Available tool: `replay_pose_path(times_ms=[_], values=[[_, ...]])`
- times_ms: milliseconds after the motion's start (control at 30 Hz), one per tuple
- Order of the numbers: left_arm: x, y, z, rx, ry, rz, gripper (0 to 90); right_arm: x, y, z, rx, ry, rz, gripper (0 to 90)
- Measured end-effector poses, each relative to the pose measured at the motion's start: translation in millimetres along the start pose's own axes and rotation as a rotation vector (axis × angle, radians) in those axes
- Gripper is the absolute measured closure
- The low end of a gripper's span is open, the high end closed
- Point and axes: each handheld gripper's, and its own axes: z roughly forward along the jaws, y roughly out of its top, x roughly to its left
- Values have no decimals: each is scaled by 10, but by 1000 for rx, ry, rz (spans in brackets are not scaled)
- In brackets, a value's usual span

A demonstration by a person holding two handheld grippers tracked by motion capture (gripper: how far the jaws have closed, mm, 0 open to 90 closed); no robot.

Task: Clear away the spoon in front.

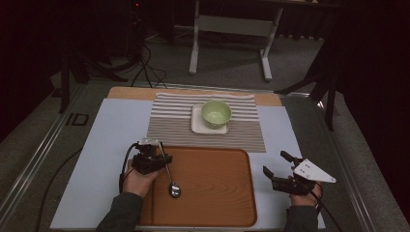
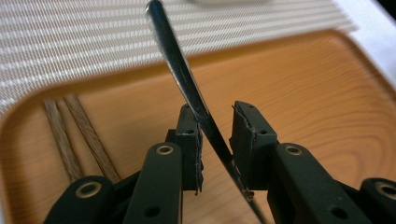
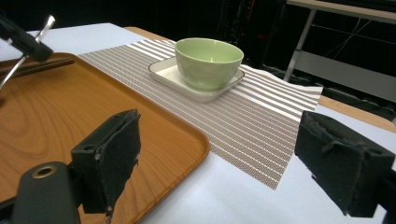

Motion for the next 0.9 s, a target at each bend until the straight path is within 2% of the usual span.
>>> replay_pose_path(times_ms=[133, 267, 400, 500, 600, 633, 733, 767, 833, 900], values=[[-11, -43, 86, 46, 16, 11, 712, 2, 0, 2, 1, 2, -1, 138], [-52, -75, 114, 67, 32, 37, 695, 1, 0, 1, 1, 1, -1, 139], [-96, -89, 125, 91, 98, 71, 608, 1, 0, 0, 1, 2, -1, 138], [-101, -88, 127, 94, 128, 83, 552, 5, 2, 4, 1, 4, -2, 139], [-103, -80, 135, 96, 135, 88, 482, 4, 2, 1, 2, 3, -3, 139], [-112, -74, 141, 101, 157, 95, 462, 3, 1, 1, 2, 3, -2, 139], [-135, -55, 160, 110, 186, 120, 416, 4, 1, 3, 3, 4, -2, 138], [-149, -46, 167, 111, 223, 137, 403, 4, 1, 4, 2, 5, -2, 139], [-172, -26, 172, 108, 255, 160, 371, 6, 1, 5, 3, 6, -3, 139], [-169, 4, 165, 96, 238, 156, 352, 4, 2, 4, 3, 6, -2, 139]])
